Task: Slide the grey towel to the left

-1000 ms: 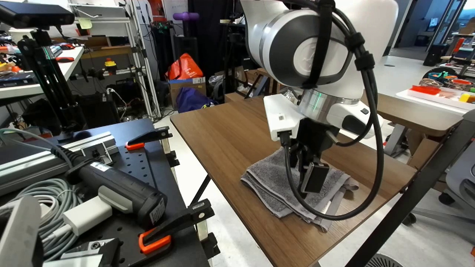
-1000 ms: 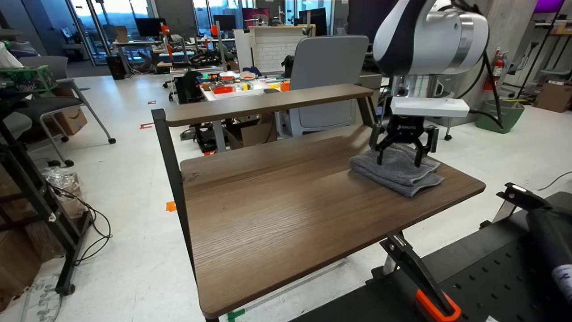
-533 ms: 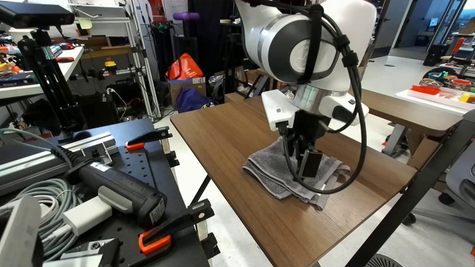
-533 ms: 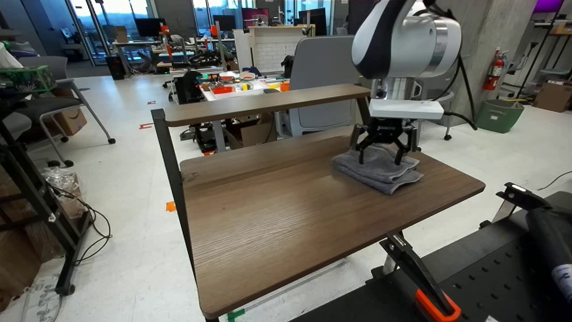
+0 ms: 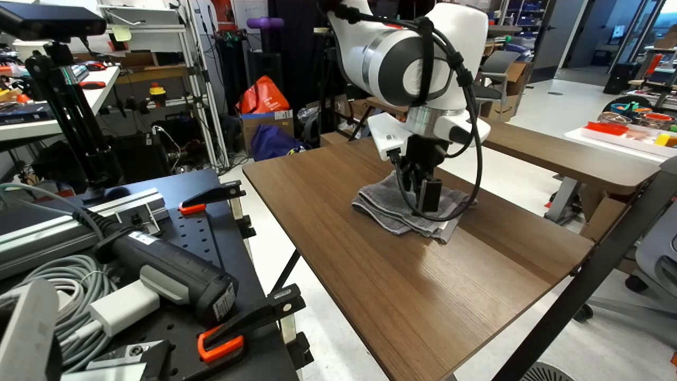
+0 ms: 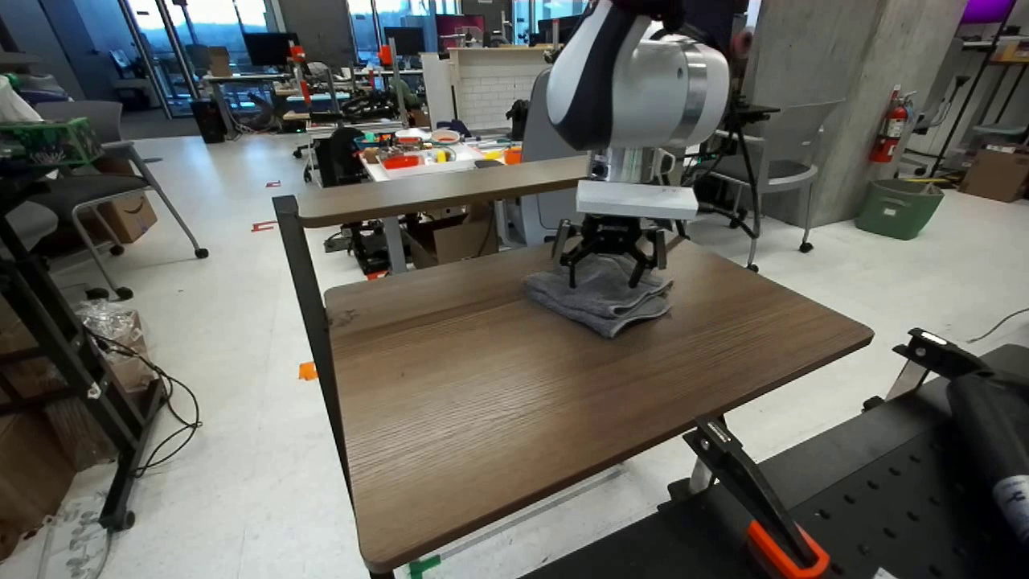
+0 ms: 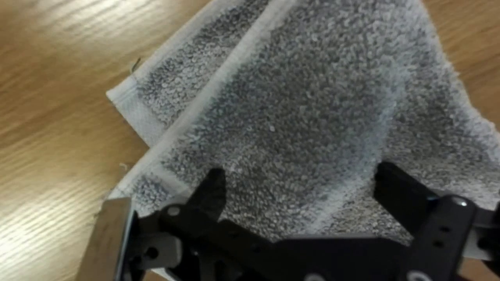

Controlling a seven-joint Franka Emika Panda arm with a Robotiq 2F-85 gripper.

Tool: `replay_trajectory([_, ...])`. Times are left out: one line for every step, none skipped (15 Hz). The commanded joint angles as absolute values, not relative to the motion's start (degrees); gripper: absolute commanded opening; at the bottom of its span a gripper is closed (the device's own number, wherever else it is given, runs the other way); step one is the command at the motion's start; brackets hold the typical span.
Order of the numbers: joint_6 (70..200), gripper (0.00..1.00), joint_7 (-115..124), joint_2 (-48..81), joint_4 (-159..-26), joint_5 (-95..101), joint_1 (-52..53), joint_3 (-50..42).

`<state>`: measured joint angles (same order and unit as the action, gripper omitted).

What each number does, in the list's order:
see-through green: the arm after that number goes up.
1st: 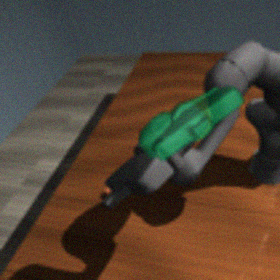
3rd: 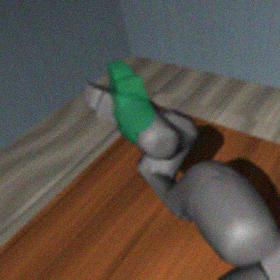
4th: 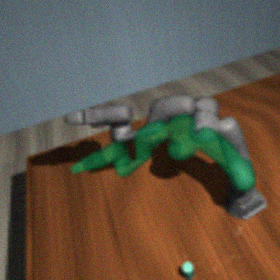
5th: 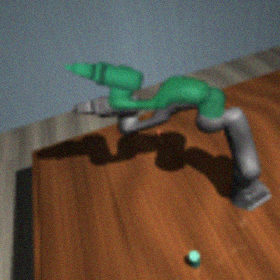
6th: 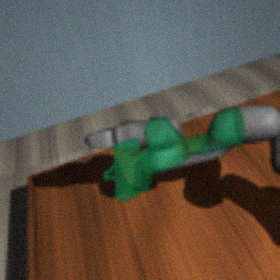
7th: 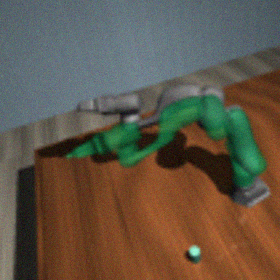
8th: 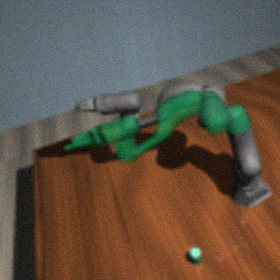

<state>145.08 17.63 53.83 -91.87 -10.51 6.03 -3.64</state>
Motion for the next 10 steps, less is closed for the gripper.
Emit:
replay_trajectory([143.37,1.0,20.21,58.81,-84.01,-9.63,7.26,-2.79])
replay_trajectory([143.26,1.0,20.54,59.38,-82.88,-9.65,7.51,-2.69])
replay_trajectory([143.03,1.0,20.69,59.83,-82.03,-9.78,7.56,-2.49])
replay_trajectory([143.05,1.0,20.92,60.02,-81.6,-9.66,7.79,-2.59])
replay_trajectory([143.17,1.0,21.25,59.93,-81.49,-9.44,8.14,-2.86])
replay_trajectory([142.54,1.0,21.77,59.17,-81.89,-9.48,8.4,-2.97])
replay_trajectory([141.97,1.0,22.17,58.21,-82.52,-9.5,8.61,-3.04])
replay_trajectory([141.58,1.0,22.5,56.34,-84.06,-9.63,8.81,-2.95])
replay_trajectory([141.2,1.0,22.57,54.27,-85.85,-9.68,8.97,-2.82])
replay_trajectory([141.17,1.0,22.34,51.76,-88.12,-9.85,9.03,-2.49])
